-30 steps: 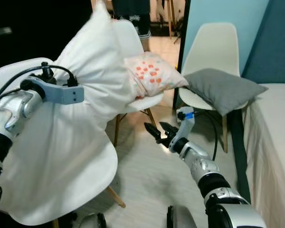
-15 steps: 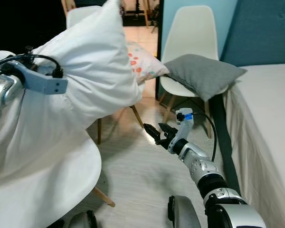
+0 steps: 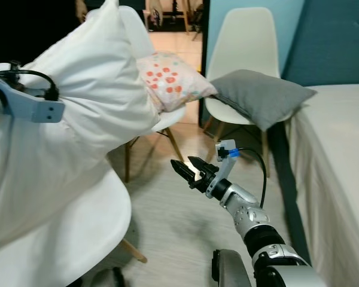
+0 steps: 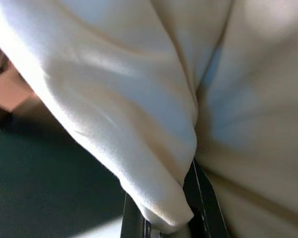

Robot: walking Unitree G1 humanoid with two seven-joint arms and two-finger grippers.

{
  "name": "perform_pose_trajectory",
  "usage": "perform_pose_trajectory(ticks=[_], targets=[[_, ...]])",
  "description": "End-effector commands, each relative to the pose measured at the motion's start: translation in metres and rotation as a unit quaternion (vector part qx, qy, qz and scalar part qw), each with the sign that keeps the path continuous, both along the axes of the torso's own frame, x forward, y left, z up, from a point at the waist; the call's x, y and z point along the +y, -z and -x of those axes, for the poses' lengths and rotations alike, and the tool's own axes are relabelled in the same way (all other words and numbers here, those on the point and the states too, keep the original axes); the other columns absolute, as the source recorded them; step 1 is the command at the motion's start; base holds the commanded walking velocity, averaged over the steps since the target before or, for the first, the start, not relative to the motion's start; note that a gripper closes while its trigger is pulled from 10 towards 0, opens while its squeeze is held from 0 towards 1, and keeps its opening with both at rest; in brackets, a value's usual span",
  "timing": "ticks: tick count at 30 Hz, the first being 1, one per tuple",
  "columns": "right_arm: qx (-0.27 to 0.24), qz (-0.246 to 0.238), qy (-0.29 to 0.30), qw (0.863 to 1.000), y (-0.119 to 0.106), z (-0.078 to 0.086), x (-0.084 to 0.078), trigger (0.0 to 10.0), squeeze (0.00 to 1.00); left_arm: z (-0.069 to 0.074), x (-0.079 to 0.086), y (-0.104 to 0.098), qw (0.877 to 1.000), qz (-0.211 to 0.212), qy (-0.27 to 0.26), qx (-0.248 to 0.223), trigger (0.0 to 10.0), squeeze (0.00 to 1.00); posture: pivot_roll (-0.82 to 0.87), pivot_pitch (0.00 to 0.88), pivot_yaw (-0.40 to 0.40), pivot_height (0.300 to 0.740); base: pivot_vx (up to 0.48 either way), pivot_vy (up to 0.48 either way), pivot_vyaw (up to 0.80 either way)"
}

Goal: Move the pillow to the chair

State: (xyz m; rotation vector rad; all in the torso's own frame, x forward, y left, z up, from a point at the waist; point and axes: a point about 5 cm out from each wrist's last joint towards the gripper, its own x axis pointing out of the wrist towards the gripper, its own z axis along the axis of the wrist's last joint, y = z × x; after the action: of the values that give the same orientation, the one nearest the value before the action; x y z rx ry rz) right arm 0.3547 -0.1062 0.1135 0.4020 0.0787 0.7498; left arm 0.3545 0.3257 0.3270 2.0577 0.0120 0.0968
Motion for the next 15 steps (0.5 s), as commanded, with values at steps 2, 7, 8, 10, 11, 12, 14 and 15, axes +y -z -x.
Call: perform_pose_trajectory(ticks=[2, 7, 8, 10, 11, 12, 14, 15], targets=[[-0.012, -0.002, -0.005, 1.000, -0.004, 0.000, 0.002, 10.0, 0.00, 0.013, 0.009, -0.041, 0.998, 0.001, -0.013, -0.063, 10.0, 0.00, -0.05, 0.026, 0.031, 0.501, 0.000, 0.000, 0.80], [-0.011, -0.005, -0.007, 1.000, -0.003, 0.001, 0.003, 10.0, 0.00, 0.015, 0.009, -0.049, 0.998, 0.000, -0.011, -0.066, 10.0, 0.00, -0.04, 0.032, 0.037, 0.501, 0.000, 0.000, 0.80], [-0.011, -0.005, -0.007, 1.000, -0.003, 0.001, 0.003, 10.0, 0.00, 0.015, 0.009, -0.049, 0.998, 0.000, -0.011, -0.066, 10.0, 0.00, -0.04, 0.032, 0.037, 0.501, 0.000, 0.000, 0.80], [-0.008, -0.004, -0.004, 1.000, -0.001, 0.002, 0.004, 10.0, 0.00, 0.006, 0.001, -0.024, 0.999, 0.015, 0.014, -0.038, 10.0, 0.00, -0.05, 0.039, 0.044, 0.501, 0.000, 0.000, 0.80], [-0.008, -0.004, -0.004, 1.000, -0.001, 0.002, 0.004, 10.0, 0.00, 0.006, 0.001, -0.024, 0.999, 0.015, 0.014, -0.038, 10.0, 0.00, -0.05, 0.039, 0.044, 0.501, 0.000, 0.000, 0.80], [-0.006, -0.003, -0.002, 1.000, 0.000, 0.002, 0.003, 10.0, 0.00, 0.001, -0.003, -0.008, 0.999, 0.025, 0.027, -0.023, 10.0, 0.00, -0.05, 0.041, 0.045, 0.501, 0.000, 0.000, 0.80], [-0.001, -0.001, 0.008, 1.000, 0.002, 0.002, 0.001, 10.0, 0.00, -0.005, -0.010, 0.016, 0.998, 0.040, 0.047, -0.003, 10.0, 0.00, -0.05, 0.042, 0.046, 0.501, 0.000, 0.000, 0.80], [0.006, -0.001, 0.012, 1.000, 0.004, 0.002, 0.000, 10.0, 0.00, -0.008, -0.015, 0.031, 0.997, 0.046, 0.057, 0.012, 10.0, 0.00, -0.05, 0.044, 0.045, 0.501, 0.000, 0.000, 0.00]])
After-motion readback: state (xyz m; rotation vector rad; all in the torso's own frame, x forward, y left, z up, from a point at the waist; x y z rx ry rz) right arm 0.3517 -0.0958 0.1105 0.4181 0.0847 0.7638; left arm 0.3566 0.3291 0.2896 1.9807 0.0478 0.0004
